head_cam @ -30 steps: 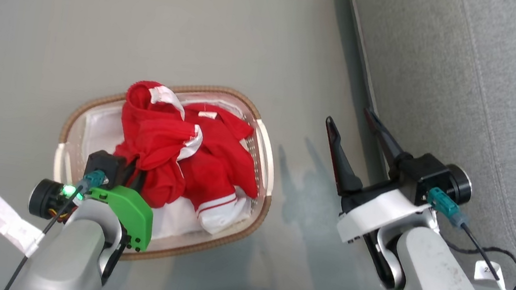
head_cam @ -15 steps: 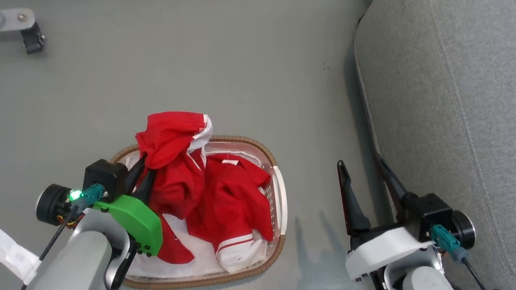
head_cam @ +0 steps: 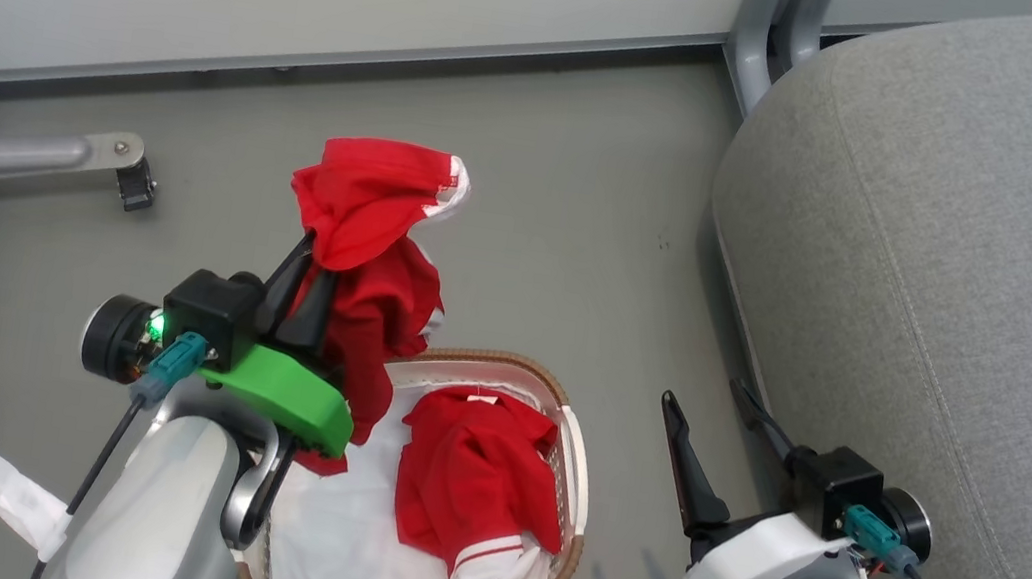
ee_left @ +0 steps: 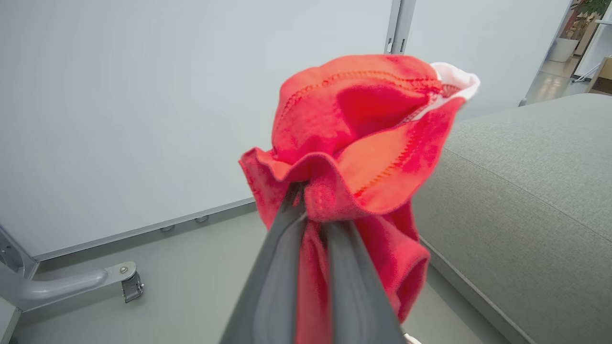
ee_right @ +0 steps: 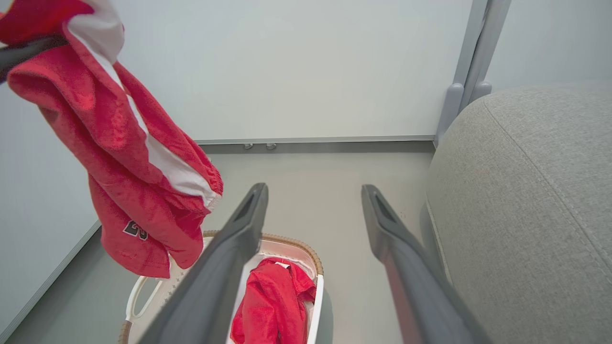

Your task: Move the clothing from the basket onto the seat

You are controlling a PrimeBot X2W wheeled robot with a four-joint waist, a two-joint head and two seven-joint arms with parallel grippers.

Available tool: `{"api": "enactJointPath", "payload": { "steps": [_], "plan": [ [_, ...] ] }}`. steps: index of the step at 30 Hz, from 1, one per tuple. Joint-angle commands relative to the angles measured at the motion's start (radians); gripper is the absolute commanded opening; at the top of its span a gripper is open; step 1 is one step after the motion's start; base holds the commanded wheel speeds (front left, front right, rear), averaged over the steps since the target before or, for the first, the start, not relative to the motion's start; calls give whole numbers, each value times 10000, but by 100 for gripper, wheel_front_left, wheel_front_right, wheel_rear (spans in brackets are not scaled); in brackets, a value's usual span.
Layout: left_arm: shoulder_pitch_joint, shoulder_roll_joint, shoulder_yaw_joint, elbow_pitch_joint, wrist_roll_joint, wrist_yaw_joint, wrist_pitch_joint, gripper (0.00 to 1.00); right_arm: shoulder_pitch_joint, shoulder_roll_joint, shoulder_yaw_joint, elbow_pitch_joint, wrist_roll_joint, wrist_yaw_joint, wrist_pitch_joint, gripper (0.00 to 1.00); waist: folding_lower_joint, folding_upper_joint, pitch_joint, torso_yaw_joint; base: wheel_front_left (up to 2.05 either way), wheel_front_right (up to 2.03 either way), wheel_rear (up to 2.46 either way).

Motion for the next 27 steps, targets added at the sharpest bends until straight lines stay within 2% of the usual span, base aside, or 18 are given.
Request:
{"api": "enactJointPath", "payload": {
  "steps": [1,15,27],
  "plan": [
    [-182,51,-32,-202,-90,-34,-9,0,153,-47,9,56,93,-7,-47,100,1,0,-303,54,0,0,0],
    [-945,-143,-716,-1497,-381,-35,-9,0,430,-44,284,99,-77,-7,-47,100,1,0,-528,170,0,0,0],
    [-1133,-350,-1533,-1633,-690,-36,-9,0,-1195,-47,2478,-658,-256,-7,-48,100,1,0,-401,396,0,0,0]
  ]
}}
